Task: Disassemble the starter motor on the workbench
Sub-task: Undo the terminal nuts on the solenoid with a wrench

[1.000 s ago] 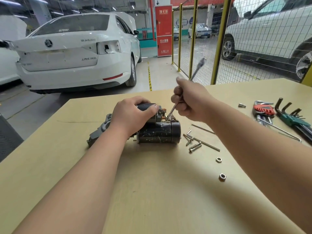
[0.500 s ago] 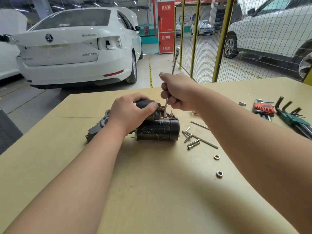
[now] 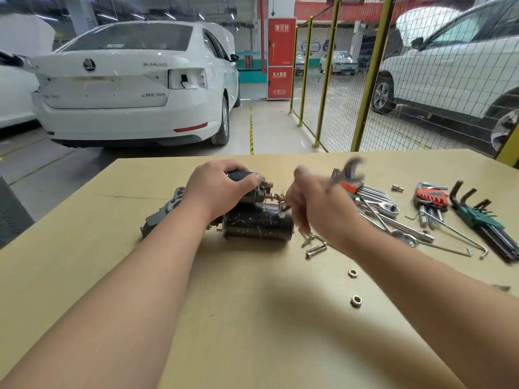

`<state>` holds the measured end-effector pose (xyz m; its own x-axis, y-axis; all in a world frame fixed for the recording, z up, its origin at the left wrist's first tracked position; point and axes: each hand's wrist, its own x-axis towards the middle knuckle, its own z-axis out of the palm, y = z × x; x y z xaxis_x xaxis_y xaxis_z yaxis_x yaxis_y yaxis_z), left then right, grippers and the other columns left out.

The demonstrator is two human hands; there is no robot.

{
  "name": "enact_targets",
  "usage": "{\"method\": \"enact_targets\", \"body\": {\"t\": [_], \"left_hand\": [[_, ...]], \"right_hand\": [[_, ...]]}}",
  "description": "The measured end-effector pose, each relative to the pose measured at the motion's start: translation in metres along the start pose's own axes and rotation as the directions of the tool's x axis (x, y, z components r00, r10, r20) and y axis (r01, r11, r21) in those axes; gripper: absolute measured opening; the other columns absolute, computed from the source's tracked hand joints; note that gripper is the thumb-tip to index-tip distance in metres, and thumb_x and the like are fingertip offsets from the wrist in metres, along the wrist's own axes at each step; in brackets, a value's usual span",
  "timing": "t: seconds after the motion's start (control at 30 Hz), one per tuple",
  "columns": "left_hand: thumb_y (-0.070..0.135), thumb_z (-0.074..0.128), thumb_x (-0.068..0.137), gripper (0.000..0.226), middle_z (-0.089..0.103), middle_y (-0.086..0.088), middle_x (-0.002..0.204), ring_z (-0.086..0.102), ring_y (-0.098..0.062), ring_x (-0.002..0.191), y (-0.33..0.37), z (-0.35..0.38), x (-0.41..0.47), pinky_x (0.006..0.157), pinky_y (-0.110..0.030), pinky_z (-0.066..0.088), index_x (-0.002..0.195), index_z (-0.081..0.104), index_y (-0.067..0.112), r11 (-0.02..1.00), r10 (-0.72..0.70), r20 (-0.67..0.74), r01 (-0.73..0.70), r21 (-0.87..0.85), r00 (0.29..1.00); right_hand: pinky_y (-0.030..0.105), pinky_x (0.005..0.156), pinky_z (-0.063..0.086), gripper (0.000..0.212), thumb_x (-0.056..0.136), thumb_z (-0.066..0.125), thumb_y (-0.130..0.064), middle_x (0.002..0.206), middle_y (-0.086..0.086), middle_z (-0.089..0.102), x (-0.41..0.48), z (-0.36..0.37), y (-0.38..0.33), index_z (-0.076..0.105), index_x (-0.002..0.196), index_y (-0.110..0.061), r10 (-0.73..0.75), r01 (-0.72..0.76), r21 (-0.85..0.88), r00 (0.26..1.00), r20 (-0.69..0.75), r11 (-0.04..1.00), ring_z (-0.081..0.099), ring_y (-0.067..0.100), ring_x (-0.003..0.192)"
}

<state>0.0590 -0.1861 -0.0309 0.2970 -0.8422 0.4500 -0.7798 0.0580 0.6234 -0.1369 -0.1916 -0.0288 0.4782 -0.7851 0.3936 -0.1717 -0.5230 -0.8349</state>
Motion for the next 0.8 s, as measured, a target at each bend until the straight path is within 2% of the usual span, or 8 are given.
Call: {"method": "enact_targets", "body": {"t": [0.1,0.3,0.4,0.5,0.63,0.7,0.77,0.8], "left_hand": [[0.073,0.049,0.059,0.038,0.065,0.022,0.075,0.056,0.005,0.074,0.000,0.000,-0.002,0.055,-0.018,0.037,0.073,0.067,0.042,1.000,0.012,-0.008,-0.012,0.015,1.000],[0.073,0.049,0.059,0.033,0.063,0.029,0.073,0.056,0.010,0.076,-0.002,0.000,-0.008,0.057,-0.016,0.037,0.072,0.065,0.047,1.000,0.028,-0.029,-0.028,0.000,0.999],[0.071,0.050,0.060,0.032,0.061,0.034,0.075,0.054,0.012,0.079,-0.002,-0.001,-0.012,0.057,-0.015,0.037,0.074,0.064,0.047,0.999,0.042,-0.036,-0.042,-0.005,0.998],[0.071,0.050,0.060,0.029,0.061,0.034,0.074,0.053,0.014,0.080,-0.002,-0.002,-0.015,0.057,-0.013,0.037,0.073,0.063,0.048,0.998,0.057,-0.038,-0.058,-0.004,0.998],[0.070,0.050,0.060,0.032,0.062,0.032,0.075,0.054,0.013,0.080,-0.002,-0.002,-0.011,0.059,-0.015,0.038,0.075,0.065,0.046,0.999,0.041,-0.031,-0.042,-0.011,0.999],[0.071,0.051,0.059,0.033,0.064,0.028,0.075,0.056,0.010,0.077,-0.002,-0.001,-0.008,0.059,-0.015,0.038,0.074,0.066,0.045,1.000,0.029,-0.019,-0.029,-0.008,0.999],[0.070,0.051,0.057,0.033,0.065,0.026,0.075,0.057,0.008,0.076,-0.002,-0.001,-0.006,0.060,-0.016,0.039,0.073,0.066,0.045,1.000,0.018,-0.007,-0.018,-0.019,1.000],[0.070,0.052,0.057,0.034,0.065,0.025,0.075,0.058,0.007,0.076,-0.002,-0.001,-0.005,0.060,-0.017,0.040,0.072,0.066,0.044,1.000,0.020,-0.001,-0.020,-0.024,1.000]], "right_hand": [[0.023,0.037,0.028,0.051,0.095,0.034,-0.046,0.050,0.004,0.048,0.039,-0.003,-0.009,0.043,0.053,-0.021,0.291,-0.245,0.378,0.954,-0.068,0.893,0.039,0.018,0.035],[0.016,0.034,0.020,0.041,0.095,0.041,-0.050,0.048,0.000,0.047,0.074,-0.009,-0.007,0.039,0.067,-0.019,0.567,-0.570,0.368,0.814,0.128,0.735,0.031,0.011,0.035],[0.014,0.031,0.018,0.039,0.097,0.036,-0.047,0.051,-0.002,0.042,0.082,-0.012,-0.010,0.036,0.068,-0.020,0.595,-0.638,0.404,0.766,0.245,0.656,0.027,0.009,0.036],[0.014,0.032,0.017,0.038,0.098,0.036,-0.045,0.053,-0.002,0.041,0.081,-0.008,-0.014,0.036,0.069,-0.020,0.586,-0.631,0.381,0.773,0.243,0.675,0.026,0.009,0.037],[0.020,0.039,0.024,0.042,0.098,0.036,-0.041,0.055,0.003,0.044,0.052,-0.001,-0.016,0.038,0.061,-0.020,0.388,-0.367,0.510,0.919,0.068,0.778,0.032,0.014,0.038],[0.026,0.046,0.032,0.040,0.092,0.035,-0.035,0.053,0.007,0.047,0.021,0.004,-0.011,0.042,0.057,-0.018,-0.010,0.016,0.175,0.999,-0.036,0.984,0.040,0.016,0.044],[0.024,0.056,0.038,0.018,0.088,0.046,-0.025,0.065,0.008,0.051,-0.007,0.009,0.002,0.049,0.071,-0.019,-0.433,0.467,-0.246,0.883,0.180,0.849,0.045,0.013,0.060],[0.024,0.058,0.041,0.010,0.088,0.054,-0.020,0.075,0.010,0.055,-0.019,0.010,0.010,0.053,0.079,-0.015,-0.491,0.596,-0.386,0.801,0.342,0.704,0.049,0.018,0.068]]}}
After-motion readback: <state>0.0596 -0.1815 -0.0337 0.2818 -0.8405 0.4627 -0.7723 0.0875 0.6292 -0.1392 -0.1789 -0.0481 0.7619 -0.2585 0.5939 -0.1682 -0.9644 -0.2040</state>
